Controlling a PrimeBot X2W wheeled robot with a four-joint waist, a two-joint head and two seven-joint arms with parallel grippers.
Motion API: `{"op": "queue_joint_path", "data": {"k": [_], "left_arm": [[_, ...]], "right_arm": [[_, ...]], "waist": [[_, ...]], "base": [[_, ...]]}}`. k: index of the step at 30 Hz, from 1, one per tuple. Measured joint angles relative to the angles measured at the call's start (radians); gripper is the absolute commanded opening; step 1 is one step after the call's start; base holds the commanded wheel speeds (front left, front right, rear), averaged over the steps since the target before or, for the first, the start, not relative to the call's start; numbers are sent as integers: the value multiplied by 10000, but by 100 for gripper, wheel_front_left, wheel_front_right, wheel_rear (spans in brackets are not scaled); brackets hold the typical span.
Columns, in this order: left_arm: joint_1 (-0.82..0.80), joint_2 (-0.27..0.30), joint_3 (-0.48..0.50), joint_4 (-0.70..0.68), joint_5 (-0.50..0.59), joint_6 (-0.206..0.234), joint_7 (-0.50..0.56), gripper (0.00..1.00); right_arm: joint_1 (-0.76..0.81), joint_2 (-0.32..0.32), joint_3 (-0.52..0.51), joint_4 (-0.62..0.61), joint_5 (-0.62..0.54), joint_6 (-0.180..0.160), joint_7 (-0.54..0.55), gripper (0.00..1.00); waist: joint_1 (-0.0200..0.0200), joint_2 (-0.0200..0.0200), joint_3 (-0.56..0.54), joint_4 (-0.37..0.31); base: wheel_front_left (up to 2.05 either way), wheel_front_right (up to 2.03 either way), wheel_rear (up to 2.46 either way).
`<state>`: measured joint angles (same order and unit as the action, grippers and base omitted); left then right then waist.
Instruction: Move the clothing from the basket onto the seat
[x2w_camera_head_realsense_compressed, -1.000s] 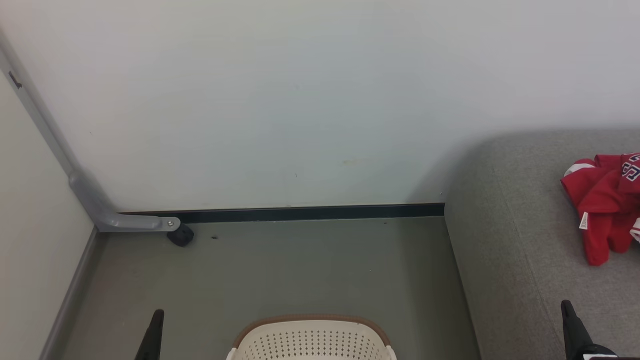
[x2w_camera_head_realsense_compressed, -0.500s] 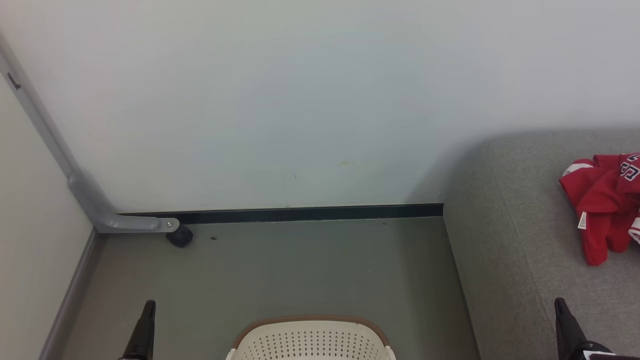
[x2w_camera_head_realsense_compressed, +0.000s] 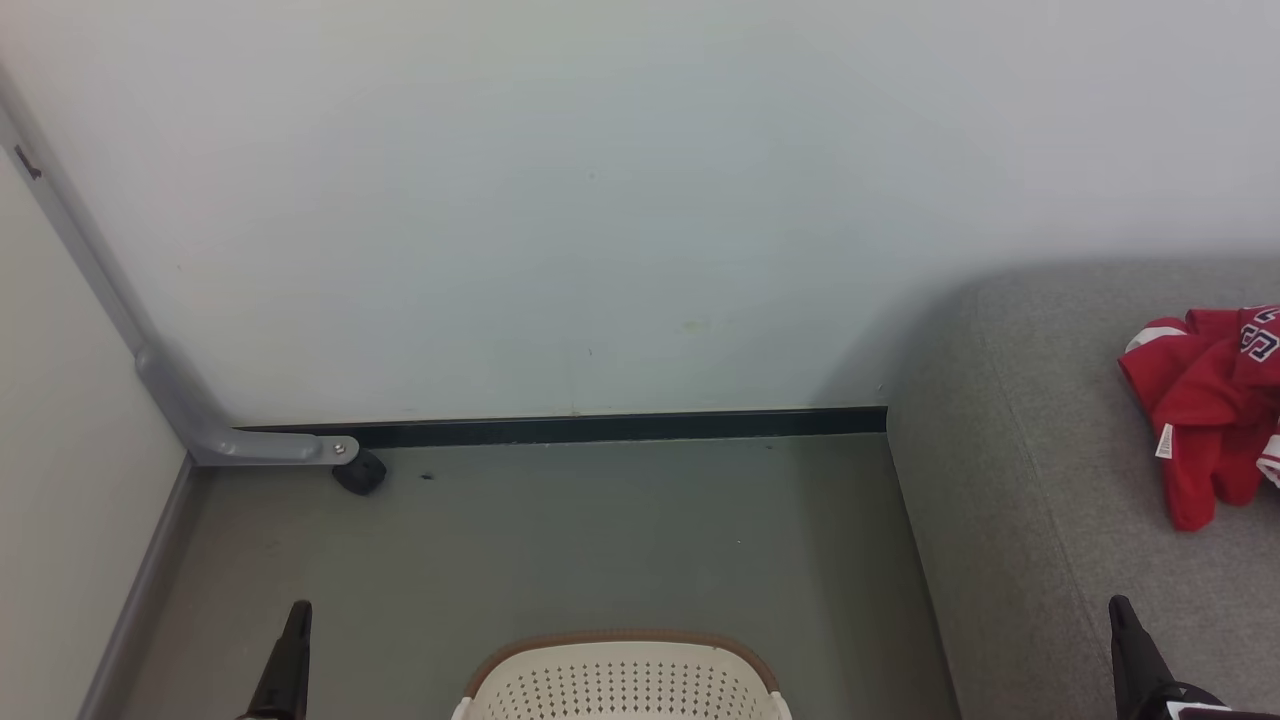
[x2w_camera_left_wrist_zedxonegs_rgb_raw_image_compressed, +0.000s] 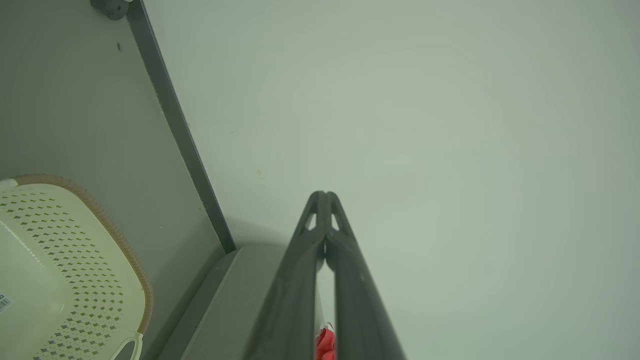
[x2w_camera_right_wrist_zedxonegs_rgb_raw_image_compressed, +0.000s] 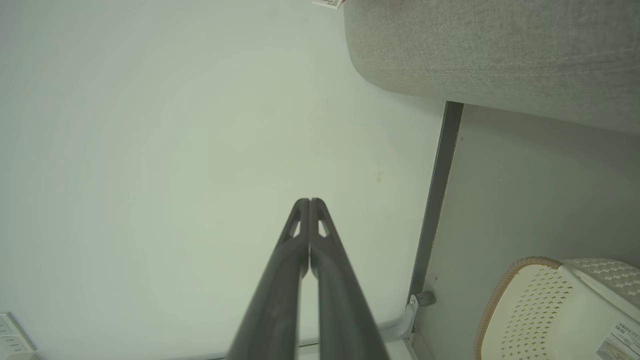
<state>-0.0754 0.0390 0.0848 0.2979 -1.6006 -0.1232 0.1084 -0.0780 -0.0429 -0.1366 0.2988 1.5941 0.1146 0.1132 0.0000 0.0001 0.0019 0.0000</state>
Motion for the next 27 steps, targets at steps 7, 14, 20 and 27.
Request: {"op": "queue_joint_path", "data": {"k": [7, 14, 20, 27], "left_arm": [[0, 0, 0, 2, 0, 0, 0, 0], [0, 0, 0, 6, 0, 0, 0, 0], [0, 0, 0, 13, 0, 0, 0, 0], [0, 0, 0, 17, 0, 0, 0, 0]], "right_arm": [[0, 0, 0, 2, 0, 0, 0, 0], [0, 0, 0, 4, 0, 0, 0, 0], [0, 0, 0, 6, 0, 0, 0, 0], [0, 0, 2, 8, 2, 0, 0, 0]], "waist": [[0, 0, 0, 0], [0, 0, -1, 0], [0, 0, -1, 0], [0, 0, -1, 0]], "base": [[0, 0, 0], [0, 0, 0], [0, 0, 0], [0, 0, 0]]}}
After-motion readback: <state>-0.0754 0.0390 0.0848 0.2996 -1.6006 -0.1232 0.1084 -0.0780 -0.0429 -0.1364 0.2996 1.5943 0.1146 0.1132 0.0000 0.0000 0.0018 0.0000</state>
